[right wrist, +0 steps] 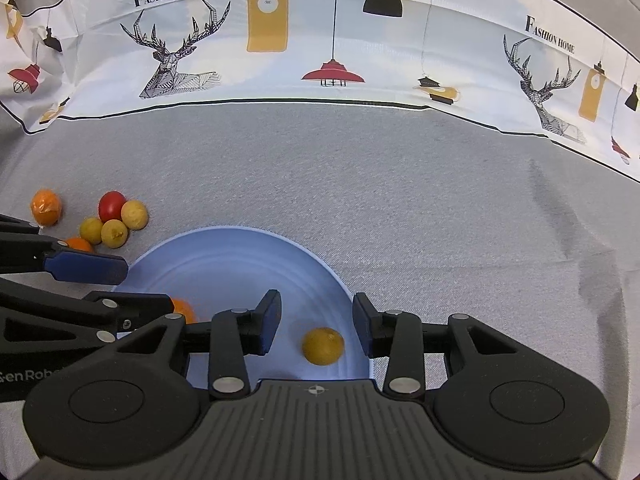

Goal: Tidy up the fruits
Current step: 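Carry the tangerine and yellow fruit over the blue plate and open both tools, then grasp a plastic-wrapped tangerine with the left tool while the right tool grasps a yellow fruit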

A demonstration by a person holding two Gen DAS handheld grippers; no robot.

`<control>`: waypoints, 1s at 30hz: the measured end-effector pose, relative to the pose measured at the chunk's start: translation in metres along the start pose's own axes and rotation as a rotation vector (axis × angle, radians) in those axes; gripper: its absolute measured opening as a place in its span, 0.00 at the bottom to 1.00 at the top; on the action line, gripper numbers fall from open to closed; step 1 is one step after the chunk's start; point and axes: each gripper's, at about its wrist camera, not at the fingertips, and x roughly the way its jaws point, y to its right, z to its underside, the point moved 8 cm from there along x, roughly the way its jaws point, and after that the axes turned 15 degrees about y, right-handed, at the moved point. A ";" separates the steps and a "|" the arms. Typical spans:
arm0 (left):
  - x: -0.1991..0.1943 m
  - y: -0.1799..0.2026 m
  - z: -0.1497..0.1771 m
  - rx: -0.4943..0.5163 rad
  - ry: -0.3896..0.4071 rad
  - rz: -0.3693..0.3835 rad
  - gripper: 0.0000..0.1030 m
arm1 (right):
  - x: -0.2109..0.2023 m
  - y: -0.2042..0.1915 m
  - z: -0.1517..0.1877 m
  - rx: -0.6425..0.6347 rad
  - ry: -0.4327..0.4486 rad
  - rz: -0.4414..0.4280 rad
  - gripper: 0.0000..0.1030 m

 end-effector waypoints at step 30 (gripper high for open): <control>-0.001 -0.021 -0.005 -0.028 0.009 -0.022 0.42 | 0.004 -0.008 -0.010 -0.013 0.020 0.016 0.40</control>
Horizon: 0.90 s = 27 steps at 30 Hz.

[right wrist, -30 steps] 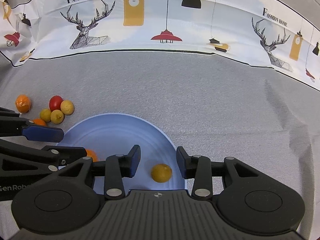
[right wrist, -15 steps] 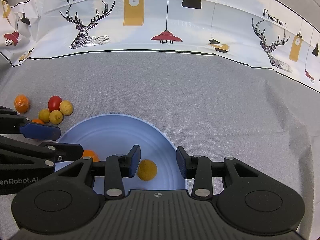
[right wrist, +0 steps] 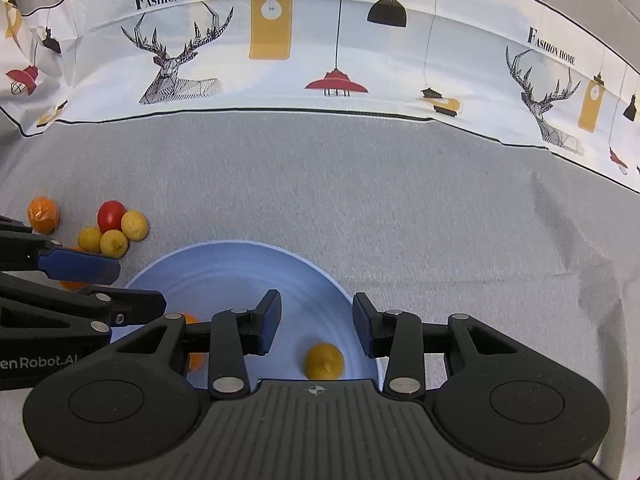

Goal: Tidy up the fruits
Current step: 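Grasp a plastic-wrapped tangerine with the left tool while the right tool grasps a yellow fruit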

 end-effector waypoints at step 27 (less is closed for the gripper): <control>-0.003 -0.163 -0.019 -0.418 0.030 -0.148 0.31 | 0.014 -0.085 -0.040 0.151 0.092 -0.228 0.20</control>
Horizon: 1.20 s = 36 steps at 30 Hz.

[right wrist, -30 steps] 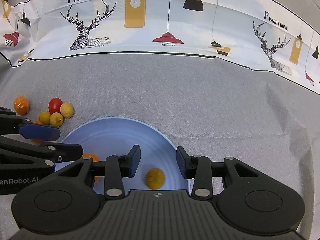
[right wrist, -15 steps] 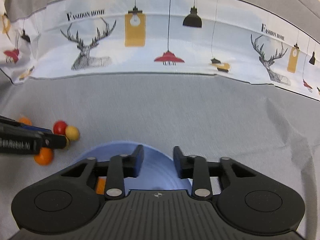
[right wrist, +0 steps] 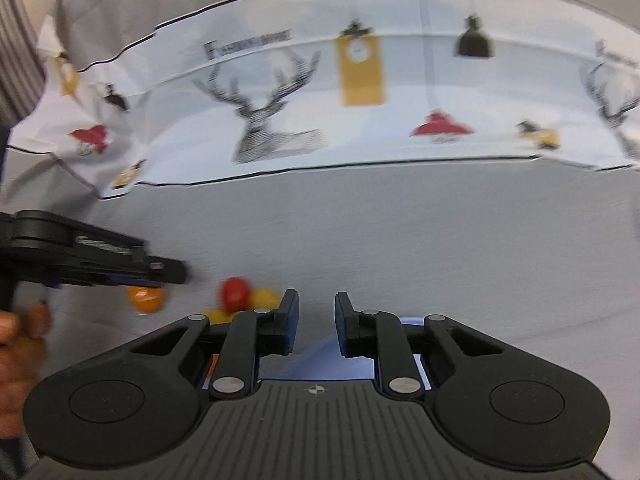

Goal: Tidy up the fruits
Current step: 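Grasp a plastic-wrapped tangerine with the left tool while the right tool grasps a yellow fruit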

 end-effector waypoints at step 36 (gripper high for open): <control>0.008 -0.048 0.012 0.245 -0.031 -0.263 0.42 | 0.067 -0.055 0.040 -0.042 -0.152 0.016 0.26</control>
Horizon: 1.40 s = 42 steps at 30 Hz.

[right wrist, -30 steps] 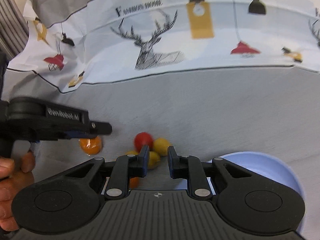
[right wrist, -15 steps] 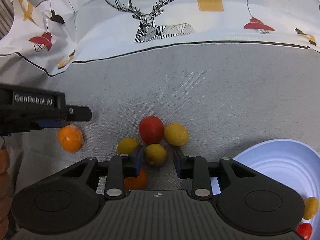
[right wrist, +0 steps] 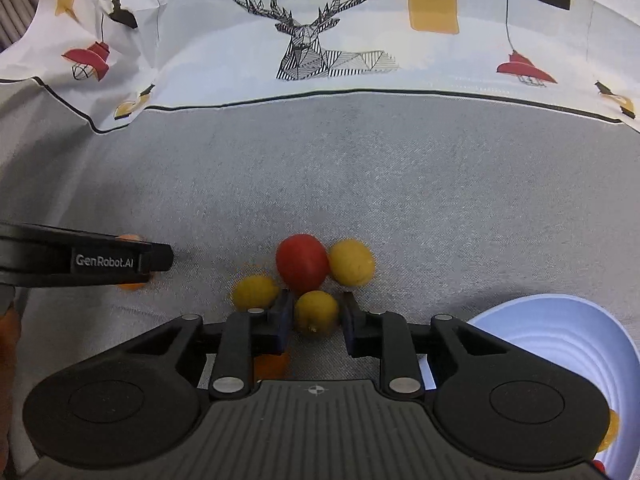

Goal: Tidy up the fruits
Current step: 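Grasp a plastic-wrapped tangerine with the left tool while the right tool grasps a yellow fruit, then carry the wrapped tangerine and yellow fruit toward the blue plate with both tools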

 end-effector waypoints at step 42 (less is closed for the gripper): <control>-0.068 0.142 0.000 0.158 0.118 0.252 0.42 | -0.120 0.127 -0.018 0.004 0.138 0.135 0.26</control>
